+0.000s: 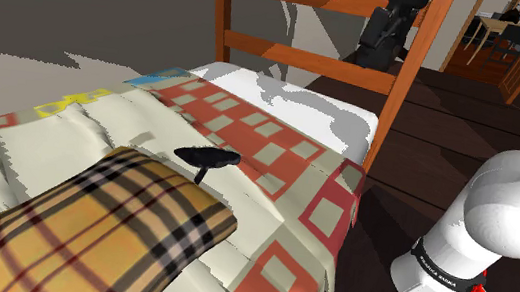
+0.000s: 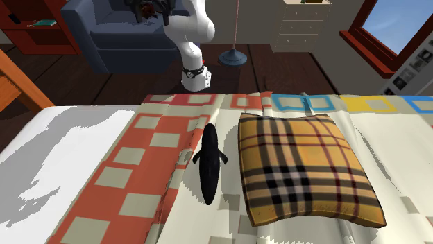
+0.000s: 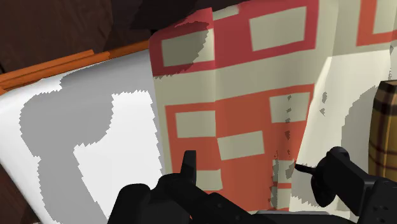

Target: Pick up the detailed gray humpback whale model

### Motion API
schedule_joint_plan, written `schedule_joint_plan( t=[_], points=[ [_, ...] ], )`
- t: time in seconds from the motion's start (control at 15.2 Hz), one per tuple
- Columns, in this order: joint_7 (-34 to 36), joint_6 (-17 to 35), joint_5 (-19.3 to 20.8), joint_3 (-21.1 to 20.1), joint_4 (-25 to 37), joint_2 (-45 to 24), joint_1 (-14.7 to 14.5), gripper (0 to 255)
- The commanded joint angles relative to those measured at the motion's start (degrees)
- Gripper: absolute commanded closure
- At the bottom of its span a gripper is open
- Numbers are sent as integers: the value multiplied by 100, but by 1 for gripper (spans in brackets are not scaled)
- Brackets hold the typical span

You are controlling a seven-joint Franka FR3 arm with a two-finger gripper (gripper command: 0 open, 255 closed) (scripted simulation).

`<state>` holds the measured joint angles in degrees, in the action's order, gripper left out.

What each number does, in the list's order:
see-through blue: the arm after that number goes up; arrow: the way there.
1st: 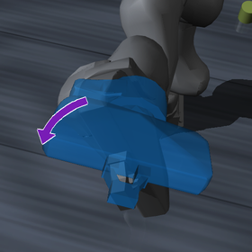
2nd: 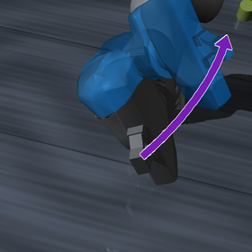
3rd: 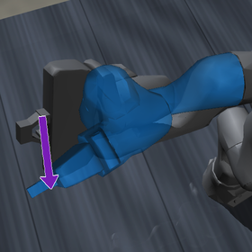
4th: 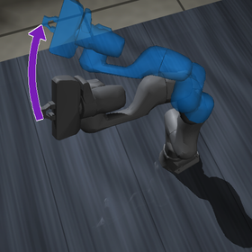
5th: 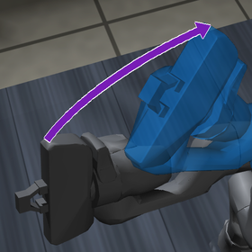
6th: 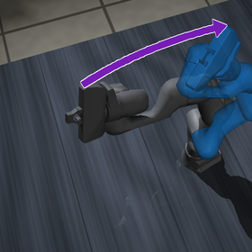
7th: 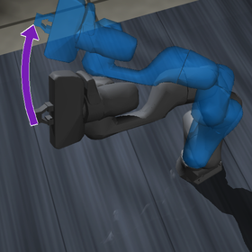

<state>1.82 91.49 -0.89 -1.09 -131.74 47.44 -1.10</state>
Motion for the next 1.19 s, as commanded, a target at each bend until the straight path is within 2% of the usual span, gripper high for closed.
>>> schedule_joint_plan(
  t=[0.0,0.53,1.12],
  points=[
    [0,0,0,0,0,0,0,0],
    [386,632,-205,-457,557,-1724,-139,0],
    [841,995,-198,-894,1669,-3800,-281,0]
  ],
)
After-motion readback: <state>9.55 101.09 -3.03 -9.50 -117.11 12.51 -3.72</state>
